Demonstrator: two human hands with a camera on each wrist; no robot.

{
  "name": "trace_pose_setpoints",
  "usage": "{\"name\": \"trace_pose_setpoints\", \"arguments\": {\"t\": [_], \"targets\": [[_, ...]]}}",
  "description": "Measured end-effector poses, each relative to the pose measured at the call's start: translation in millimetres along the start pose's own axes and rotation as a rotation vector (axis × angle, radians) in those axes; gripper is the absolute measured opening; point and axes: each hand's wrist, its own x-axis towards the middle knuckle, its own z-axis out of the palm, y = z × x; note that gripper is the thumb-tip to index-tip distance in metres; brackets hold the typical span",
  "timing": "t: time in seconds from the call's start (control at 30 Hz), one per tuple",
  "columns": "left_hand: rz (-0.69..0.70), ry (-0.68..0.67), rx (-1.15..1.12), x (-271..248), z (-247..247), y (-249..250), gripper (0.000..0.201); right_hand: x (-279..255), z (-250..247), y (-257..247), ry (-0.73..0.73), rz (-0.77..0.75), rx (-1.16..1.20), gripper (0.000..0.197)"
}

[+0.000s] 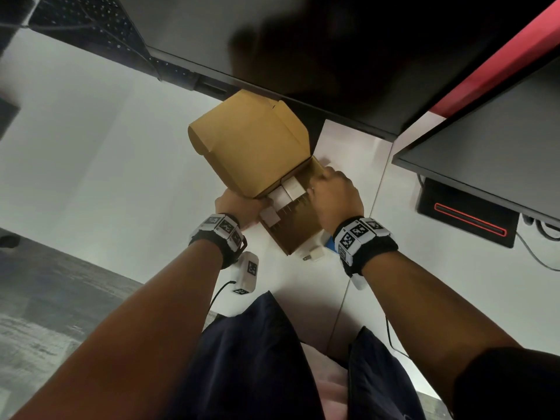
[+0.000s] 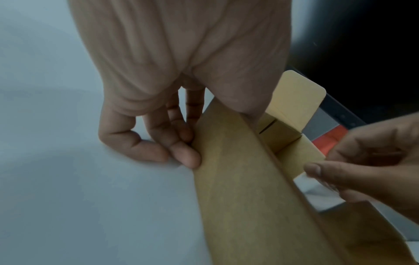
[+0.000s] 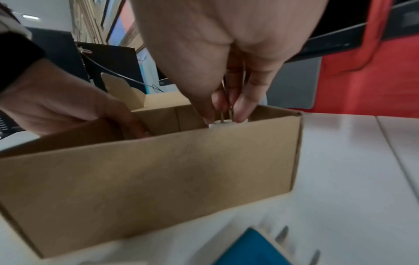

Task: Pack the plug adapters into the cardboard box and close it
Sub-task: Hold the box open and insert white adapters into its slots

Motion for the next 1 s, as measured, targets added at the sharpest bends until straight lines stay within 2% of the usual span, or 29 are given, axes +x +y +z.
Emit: {"name": "trace_pose_setpoints", "arguments": {"t": [0.17,0.43,0.53,0.63,0.73,0.83,0.9,1.0], "targets": [[0.01,-0.005,0.004,2,0,-1,0.031,5,1,-6,-0.044,0.016,0.002,0.008],[-0.006,-0.006,-0.03,1,-1,-1,0.033,-9,9,2,0.026,0.075,0.109,0.014],[-0.01,-0.004,-0.032,0,0,0,0.035,-13,8,2,-0.055,0.086,0.056,0.018],[-0.011,0.004,-0.035,-1,0,2,0.036,-18,10,1,-0.144,0.049,0.016,0.019],[-0.023,0.017,-0.042,1,0,-1,0.038,-14,14,1,-0.137,-0.02,0.059,0.015],[-0.036,0.019,-0.064,3,2,-2,0.036,-9,16,3,-0.152,-0.08,0.095,0.021],[-0.042,0.017,-0.066,4,2,-2,0.034,-7,16,6,-0.129,-0.087,0.14,0.018],[-0.1,-0.018,-0.097,5,-1,-3,0.037,-7,9,15,0.024,-0.057,0.225,0.012]]}}
